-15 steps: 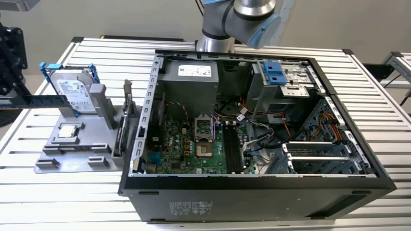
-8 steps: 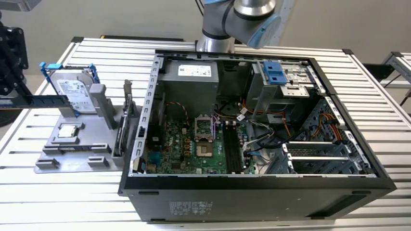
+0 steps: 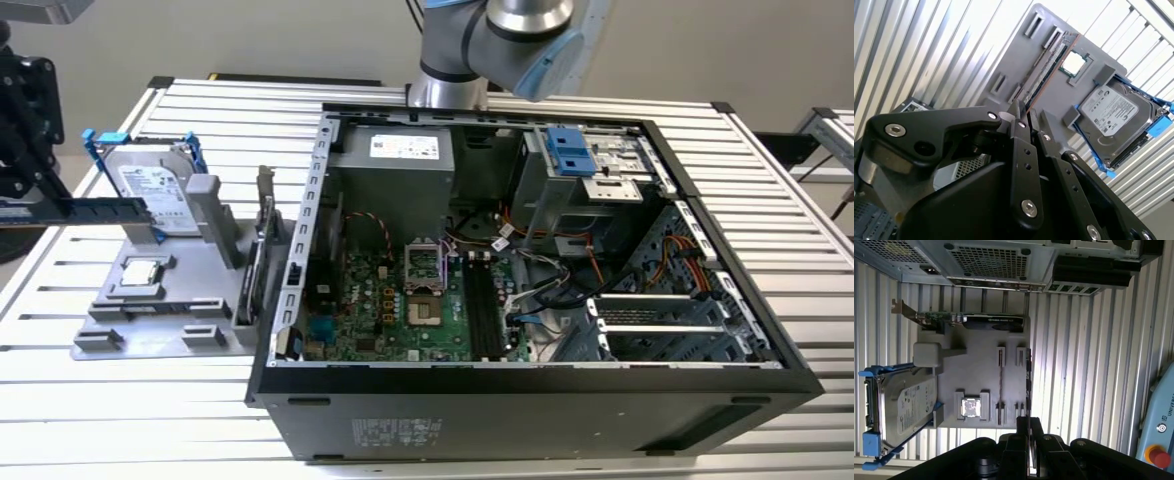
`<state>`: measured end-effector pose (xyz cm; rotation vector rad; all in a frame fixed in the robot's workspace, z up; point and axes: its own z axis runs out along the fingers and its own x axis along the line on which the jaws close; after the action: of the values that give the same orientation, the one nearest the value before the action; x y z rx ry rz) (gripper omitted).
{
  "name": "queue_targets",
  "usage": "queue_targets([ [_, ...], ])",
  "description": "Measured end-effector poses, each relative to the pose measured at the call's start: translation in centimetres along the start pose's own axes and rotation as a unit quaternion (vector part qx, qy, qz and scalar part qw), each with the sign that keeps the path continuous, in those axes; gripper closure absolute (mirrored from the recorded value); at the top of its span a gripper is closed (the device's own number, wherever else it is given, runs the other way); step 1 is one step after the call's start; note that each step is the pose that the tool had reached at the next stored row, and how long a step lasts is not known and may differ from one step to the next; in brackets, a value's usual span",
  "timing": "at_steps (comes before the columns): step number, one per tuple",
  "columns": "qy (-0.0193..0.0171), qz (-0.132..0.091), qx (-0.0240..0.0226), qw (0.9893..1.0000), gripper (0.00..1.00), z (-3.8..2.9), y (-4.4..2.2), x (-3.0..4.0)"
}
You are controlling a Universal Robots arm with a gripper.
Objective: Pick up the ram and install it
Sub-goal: 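Pick up the ram and move it above insertion slot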
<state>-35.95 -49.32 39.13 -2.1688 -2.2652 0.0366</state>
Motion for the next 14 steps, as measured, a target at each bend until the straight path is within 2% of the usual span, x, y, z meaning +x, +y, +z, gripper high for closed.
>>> queue_targets([
  [14,0.0001,0.000,-0.0001,1.0000,1.00,-0.03,1.96,-0.08],
])
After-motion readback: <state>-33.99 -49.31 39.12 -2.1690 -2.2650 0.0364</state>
